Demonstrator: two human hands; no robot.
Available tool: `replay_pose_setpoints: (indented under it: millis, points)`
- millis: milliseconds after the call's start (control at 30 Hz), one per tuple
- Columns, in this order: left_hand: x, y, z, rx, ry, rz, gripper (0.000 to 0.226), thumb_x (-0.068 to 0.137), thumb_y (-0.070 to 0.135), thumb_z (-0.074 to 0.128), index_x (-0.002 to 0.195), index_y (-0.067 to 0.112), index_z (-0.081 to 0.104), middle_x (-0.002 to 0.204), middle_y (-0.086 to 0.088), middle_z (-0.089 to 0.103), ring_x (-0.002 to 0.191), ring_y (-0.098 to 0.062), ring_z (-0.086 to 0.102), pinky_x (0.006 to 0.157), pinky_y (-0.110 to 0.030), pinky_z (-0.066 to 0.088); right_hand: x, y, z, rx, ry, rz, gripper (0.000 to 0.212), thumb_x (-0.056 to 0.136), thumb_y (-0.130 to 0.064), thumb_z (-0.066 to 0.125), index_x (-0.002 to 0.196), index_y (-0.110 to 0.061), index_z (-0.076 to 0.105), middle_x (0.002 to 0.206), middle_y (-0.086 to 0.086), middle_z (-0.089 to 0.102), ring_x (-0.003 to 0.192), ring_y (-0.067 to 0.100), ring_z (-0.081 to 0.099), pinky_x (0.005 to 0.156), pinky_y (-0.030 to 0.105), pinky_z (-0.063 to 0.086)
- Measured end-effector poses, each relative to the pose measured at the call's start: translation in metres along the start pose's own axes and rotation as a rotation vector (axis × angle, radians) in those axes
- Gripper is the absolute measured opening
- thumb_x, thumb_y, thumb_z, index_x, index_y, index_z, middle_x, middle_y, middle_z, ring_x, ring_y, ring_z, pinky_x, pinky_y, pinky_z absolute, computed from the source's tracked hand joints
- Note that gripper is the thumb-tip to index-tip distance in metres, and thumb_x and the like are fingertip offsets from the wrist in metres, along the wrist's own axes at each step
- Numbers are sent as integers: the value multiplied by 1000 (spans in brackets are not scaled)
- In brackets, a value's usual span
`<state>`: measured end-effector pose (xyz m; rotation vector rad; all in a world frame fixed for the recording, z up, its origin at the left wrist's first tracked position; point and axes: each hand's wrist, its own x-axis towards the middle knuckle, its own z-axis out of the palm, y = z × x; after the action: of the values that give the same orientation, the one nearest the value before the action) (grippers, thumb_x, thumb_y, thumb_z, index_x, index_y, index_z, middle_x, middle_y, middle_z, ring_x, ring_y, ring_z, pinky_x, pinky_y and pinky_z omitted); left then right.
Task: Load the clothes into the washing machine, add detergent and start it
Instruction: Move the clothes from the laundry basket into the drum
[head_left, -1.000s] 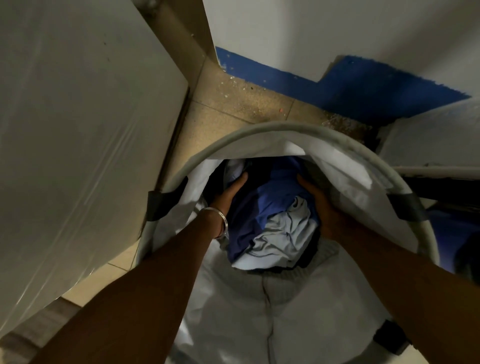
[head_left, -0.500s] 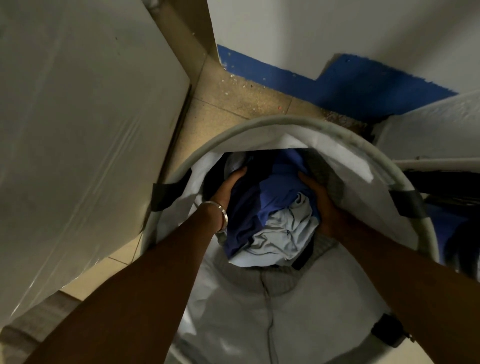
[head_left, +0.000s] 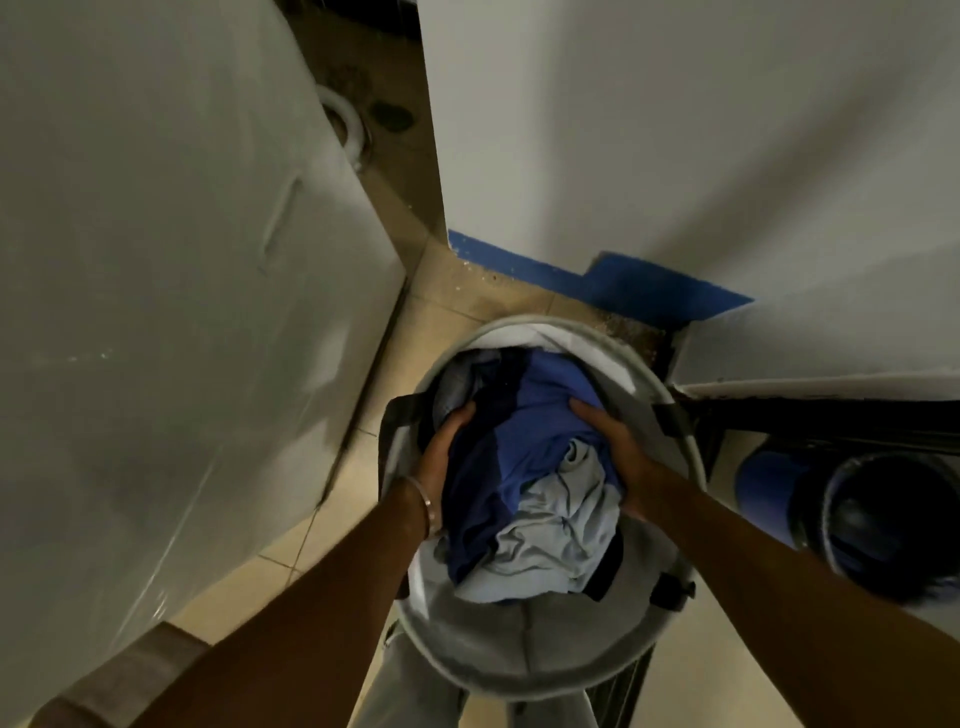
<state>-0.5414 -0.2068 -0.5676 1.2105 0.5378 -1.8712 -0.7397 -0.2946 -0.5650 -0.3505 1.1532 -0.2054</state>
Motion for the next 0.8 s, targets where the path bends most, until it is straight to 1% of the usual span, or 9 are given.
replay_pose_setpoints:
  millis: [67,200,367,433,533,600,667,733,800]
  points:
    - [-24,2,8,86,15,42,65,79,57,65,133,22,58,137,-9,58,129,-33,50,115,-49,33,-20,-7,12,-3,-30,-16,70,70,-51,77,128,-15,63,129,17,64,117,39,61,105,53,43]
    - [-72,7,23,110,78,218,52,76,50,72,121,24,67,128,-14,64,115,-35,61,100,-50,49,-67,-24,37,16,-44,-14,60,82,-47,67,133,-15,59,132,18,62,118,39,60,101,52,46]
    - [-143,8,59,53,18,155,49,96,42,48,136,14,54,138,-10,56,128,-32,49,110,-44,37,-123,-46,61,34,-78,-22,45,98,-36,46,137,-14,54,131,15,63,114,37,63,85,43,57]
    - [-167,6,71,49,6,183,52,94,44,51,136,13,54,138,-12,56,128,-34,50,112,-46,36,-147,-58,72,41,-120,-51,47,92,-36,54,134,-14,56,125,13,67,109,34,67,80,40,58]
    - [-202,4,90,68,24,215,55,90,46,56,134,14,57,134,-15,60,127,-35,52,115,-47,33,-181,-75,86,28,-187,-104,71,59,-40,89,120,-14,66,118,13,71,100,32,71,73,38,60]
    - [-225,5,101,54,-3,233,54,88,46,57,132,13,59,131,-16,62,125,-35,53,114,-47,34,-200,-85,92,-13,-225,-120,82,51,-44,93,122,-13,65,120,14,70,100,33,70,72,38,60]
    - [-251,6,114,51,-23,274,51,92,43,55,131,12,59,129,-16,62,120,-35,56,111,-45,38,-214,-94,97,-40,-234,-134,72,55,-44,90,116,-13,69,113,14,72,95,32,72,69,37,61]
    - [-276,8,127,84,-34,304,51,94,43,52,133,10,57,132,-17,60,114,-34,58,102,-42,44,-226,-105,103,-75,-194,-127,79,44,-46,95,112,-12,73,114,14,72,97,32,71,79,40,60]
    - [-302,9,139,109,-41,328,52,96,45,48,134,10,56,134,-16,58,110,-33,59,92,-38,48,-243,-115,111,-141,-119,-158,102,39,-53,95,127,-11,64,125,14,67,111,34,65,99,48,50]
